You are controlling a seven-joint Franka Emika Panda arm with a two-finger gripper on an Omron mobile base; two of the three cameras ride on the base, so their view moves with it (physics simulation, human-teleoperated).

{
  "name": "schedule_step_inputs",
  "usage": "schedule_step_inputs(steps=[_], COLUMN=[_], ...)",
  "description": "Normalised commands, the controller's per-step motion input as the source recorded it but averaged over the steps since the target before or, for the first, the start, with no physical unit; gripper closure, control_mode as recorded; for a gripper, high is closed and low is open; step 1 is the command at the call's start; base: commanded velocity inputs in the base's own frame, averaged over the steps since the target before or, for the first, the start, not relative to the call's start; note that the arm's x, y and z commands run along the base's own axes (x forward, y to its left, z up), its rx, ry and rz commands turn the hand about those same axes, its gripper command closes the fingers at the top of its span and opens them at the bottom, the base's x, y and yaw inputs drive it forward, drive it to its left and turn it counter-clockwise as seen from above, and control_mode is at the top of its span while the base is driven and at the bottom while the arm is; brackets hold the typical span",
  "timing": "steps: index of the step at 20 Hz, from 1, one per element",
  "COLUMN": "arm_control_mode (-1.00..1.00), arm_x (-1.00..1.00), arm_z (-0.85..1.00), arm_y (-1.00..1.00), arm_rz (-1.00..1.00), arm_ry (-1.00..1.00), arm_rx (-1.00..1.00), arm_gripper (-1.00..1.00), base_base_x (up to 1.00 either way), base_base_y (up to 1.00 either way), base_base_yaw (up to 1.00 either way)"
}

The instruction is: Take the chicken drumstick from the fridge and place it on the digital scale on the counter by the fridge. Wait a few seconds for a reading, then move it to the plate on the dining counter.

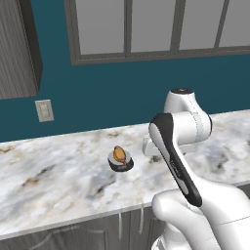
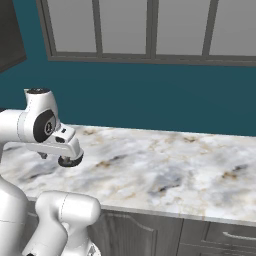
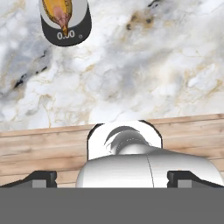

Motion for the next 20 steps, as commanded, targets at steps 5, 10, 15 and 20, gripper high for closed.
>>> schedule_step_inputs(steps=[5,10,15,20], arm_control_mode=[-1.00,-1.00,-1.00,-1.00], arm_x=[0.00,0.00,0.32,1.00], arm_z=[0.00,0.00,-0.10,-0.34], arm_y=[0.00,0.00,0.09,0.19], arm_rz=[0.00,0.00,0.00,0.00], arm_ry=[0.00,0.00,0.00,0.06], arm_rx=[0.00,0.00,0.00,0.00], arm_gripper=[-1.00,-1.00,-1.00,-1.00], base_base_x=[0.00,0.00,0.00,0.00], base_base_y=[0.00,0.00,0.00,0.00], base_base_yaw=[0.00,0.00,0.00,0.00])
